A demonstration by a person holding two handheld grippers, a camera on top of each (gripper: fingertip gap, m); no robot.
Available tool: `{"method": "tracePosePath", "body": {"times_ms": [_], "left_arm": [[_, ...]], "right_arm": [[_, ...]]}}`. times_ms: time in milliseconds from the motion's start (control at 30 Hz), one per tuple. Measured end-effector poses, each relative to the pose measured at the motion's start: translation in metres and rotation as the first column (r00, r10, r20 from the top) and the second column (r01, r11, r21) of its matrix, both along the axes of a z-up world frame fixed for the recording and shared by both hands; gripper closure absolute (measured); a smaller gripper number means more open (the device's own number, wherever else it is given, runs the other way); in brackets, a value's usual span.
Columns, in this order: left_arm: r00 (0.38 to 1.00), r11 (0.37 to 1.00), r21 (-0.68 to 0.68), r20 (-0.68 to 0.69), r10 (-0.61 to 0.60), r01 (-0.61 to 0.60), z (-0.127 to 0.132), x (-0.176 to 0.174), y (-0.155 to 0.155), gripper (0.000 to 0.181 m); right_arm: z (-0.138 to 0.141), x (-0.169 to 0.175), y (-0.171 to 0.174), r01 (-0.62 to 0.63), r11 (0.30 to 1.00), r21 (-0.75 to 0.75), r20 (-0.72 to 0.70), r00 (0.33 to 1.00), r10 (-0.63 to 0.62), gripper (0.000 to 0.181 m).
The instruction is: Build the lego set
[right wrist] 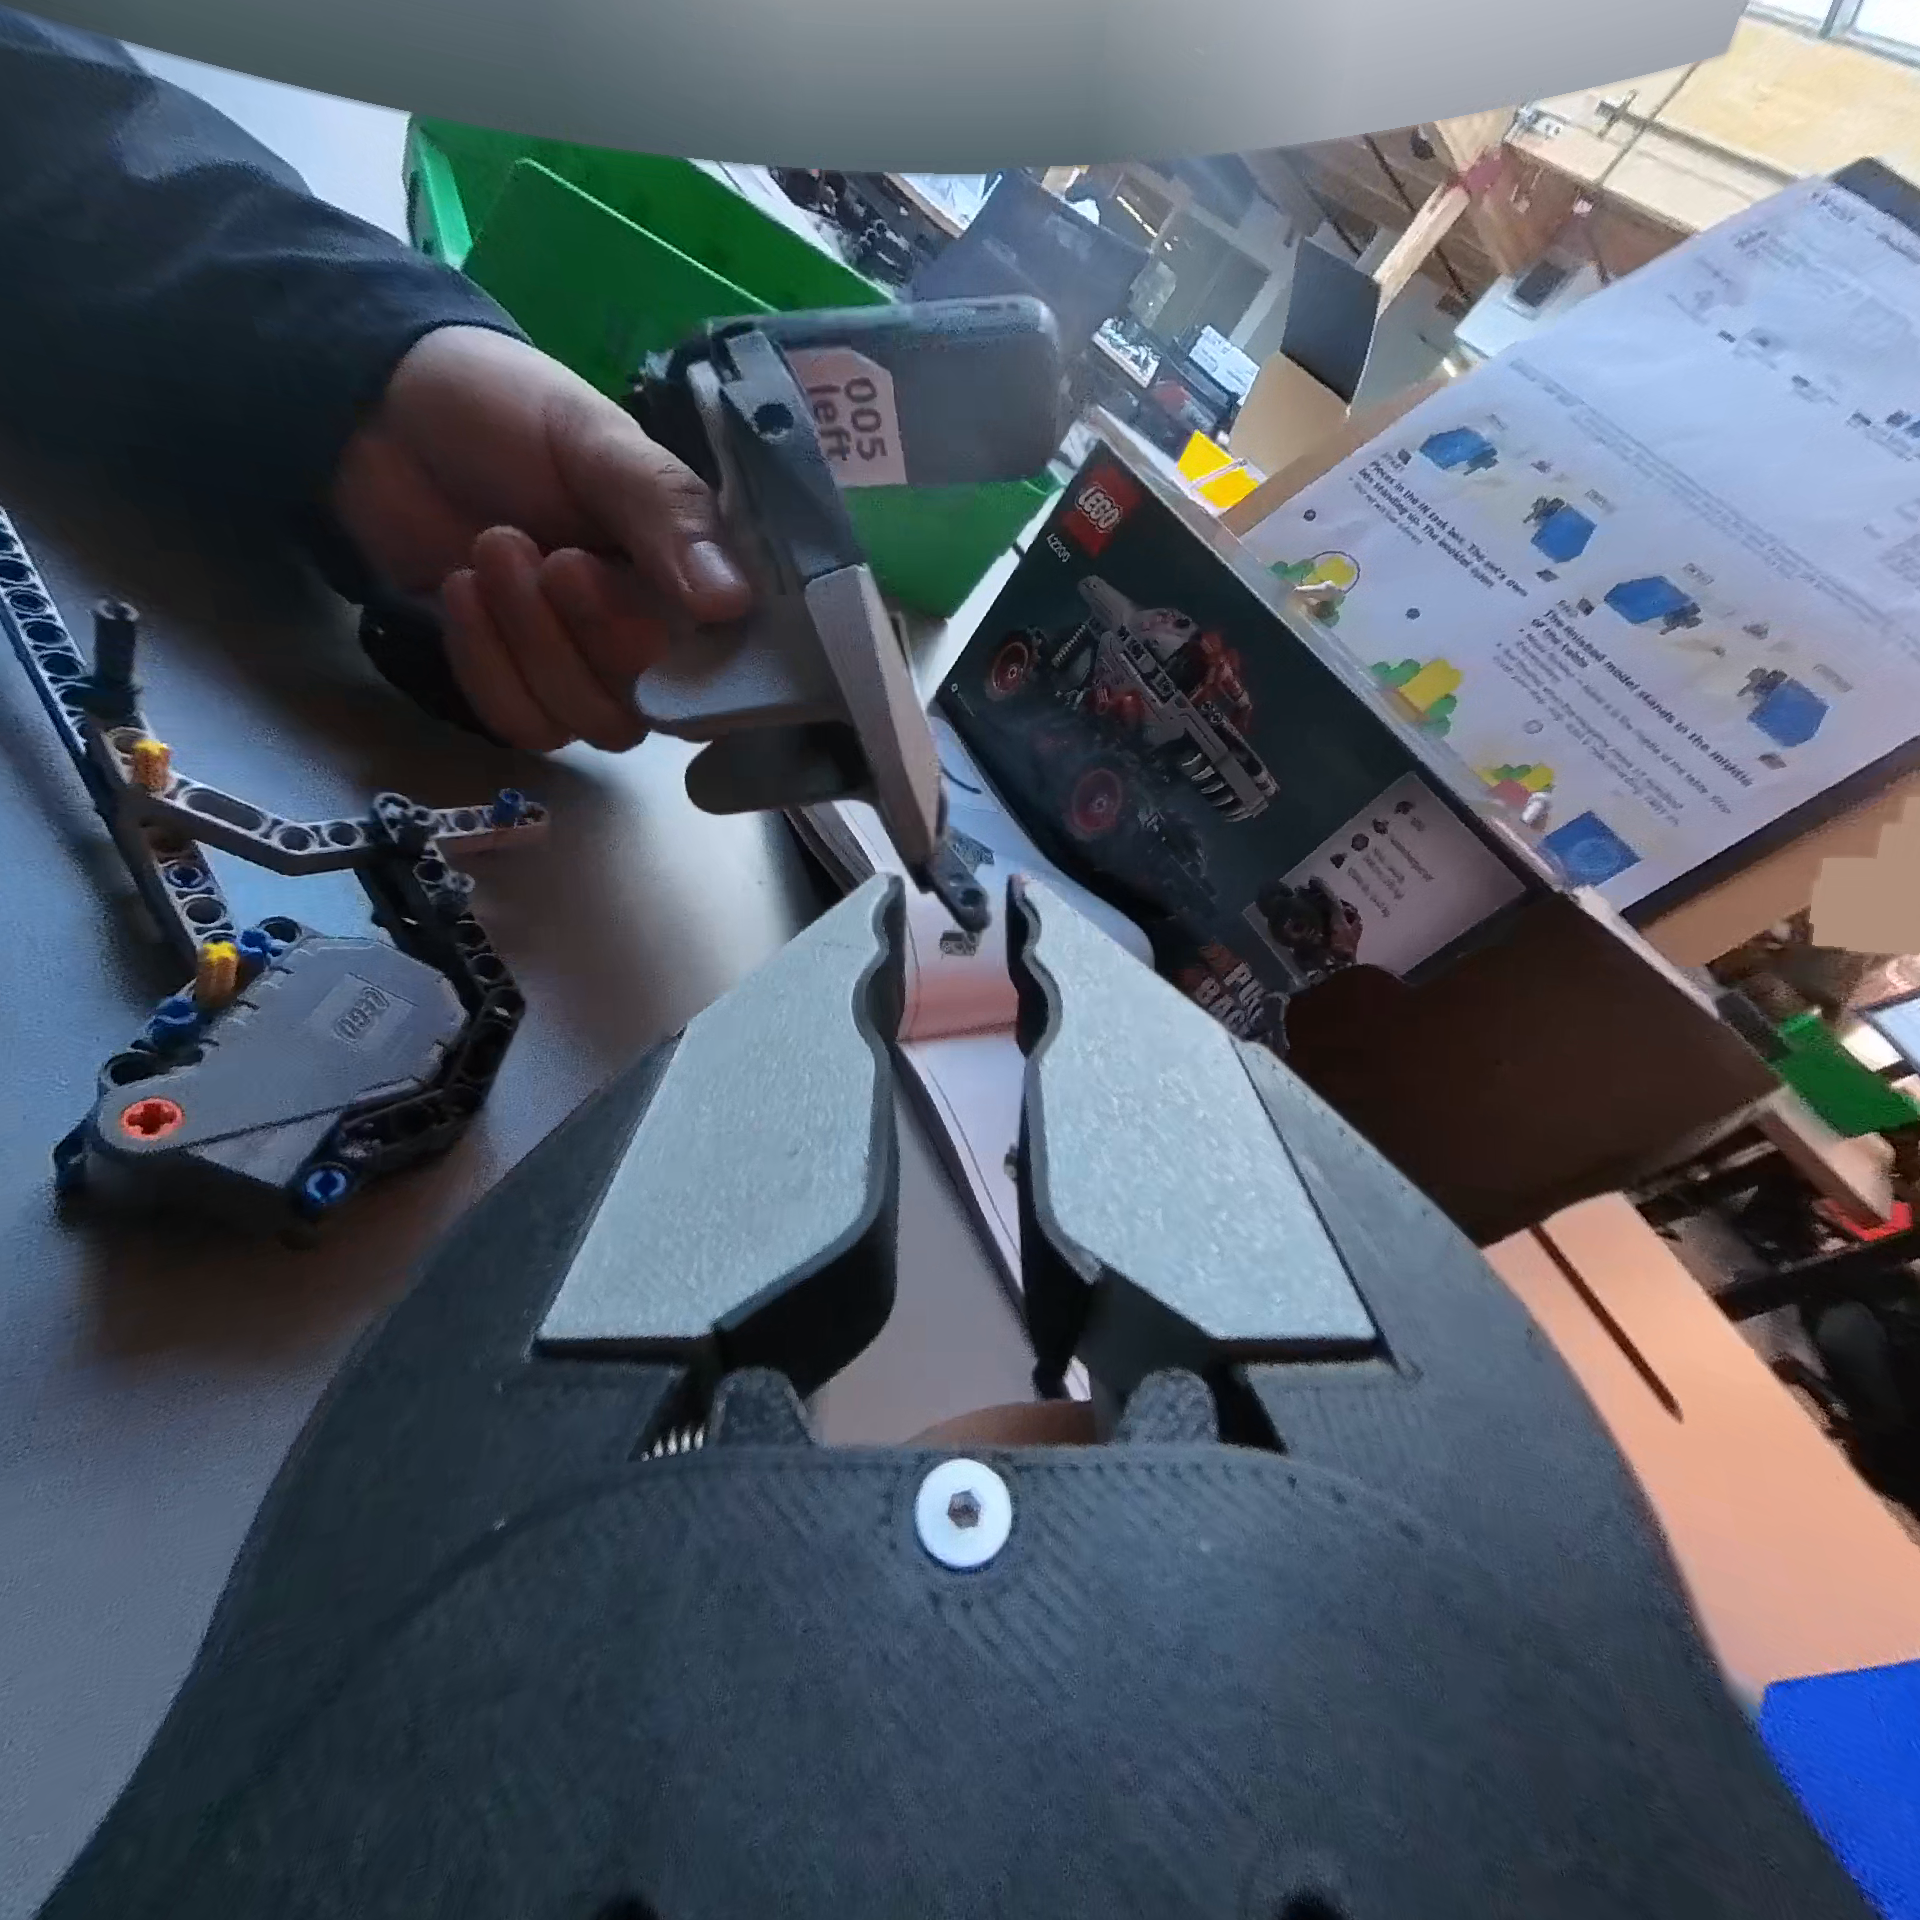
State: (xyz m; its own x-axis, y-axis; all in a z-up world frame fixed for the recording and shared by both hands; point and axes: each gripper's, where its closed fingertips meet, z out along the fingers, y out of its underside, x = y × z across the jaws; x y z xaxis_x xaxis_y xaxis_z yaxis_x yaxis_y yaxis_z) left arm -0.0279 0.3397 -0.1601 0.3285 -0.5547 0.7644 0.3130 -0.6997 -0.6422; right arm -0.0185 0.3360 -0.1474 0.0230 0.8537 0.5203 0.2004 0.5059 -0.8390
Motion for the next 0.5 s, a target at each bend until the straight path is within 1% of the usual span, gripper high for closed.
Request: {"method": "tracePosePath", "body": {"times_ms": [67, 200, 333, 400, 467, 500], "left_arm": [[0.999, 1.0, 0.014, -0.043, 0.013, -0.012, -0.005, -0.003, 0.002, 0.175], [0.996, 0.999, 0.039, -0.09, 0.011, -0.007, -0.009, -0.003, 0.002, 0.175], [0.983, 0.997, 0.08, -0.183, 0.025, -0.011, -0.016, -0.006, 0.003, 0.176], [0.971, 0.994, 0.107, -0.238, 0.035, -0.01, -0.02, -0.007, 0.003, 0.176], [0.953, 0.992, 0.128, -0.299, 0.041, -0.002, -0.025, -0.008, 0.003, 0.176], [0.948, 0.991, 0.136, -0.317, 0.04, 0.004, -0.026, -0.008, 0.002, 0.176]], "right_arm": [[-0.001, 0.004, 0.007, -0.01, 0.999, -0.041, 0.019, 1.0, 0.011, 0.165], [-0.002, 0.013, 0.027, 0.009, 0.993, -0.118, 0.055, 0.998, -0.003, 0.169], [-0.013, 0.018, 0.026, -0.044, 0.97, -0.24, 0.135, 0.988, 0.079, 0.171], [-0.03, 0.024, 0.025, -0.052, 0.97, -0.239, 0.249, 0.962, 0.113, 0.171], [-0.044, 0.03, 0.027, -0.053, 0.983, -0.177, 0.337, 0.935, 0.111, 0.172], [-0.048, 0.032, 0.026, -0.062, 0.987, -0.152, 0.358, 0.927, 0.113, 0.173]]}}
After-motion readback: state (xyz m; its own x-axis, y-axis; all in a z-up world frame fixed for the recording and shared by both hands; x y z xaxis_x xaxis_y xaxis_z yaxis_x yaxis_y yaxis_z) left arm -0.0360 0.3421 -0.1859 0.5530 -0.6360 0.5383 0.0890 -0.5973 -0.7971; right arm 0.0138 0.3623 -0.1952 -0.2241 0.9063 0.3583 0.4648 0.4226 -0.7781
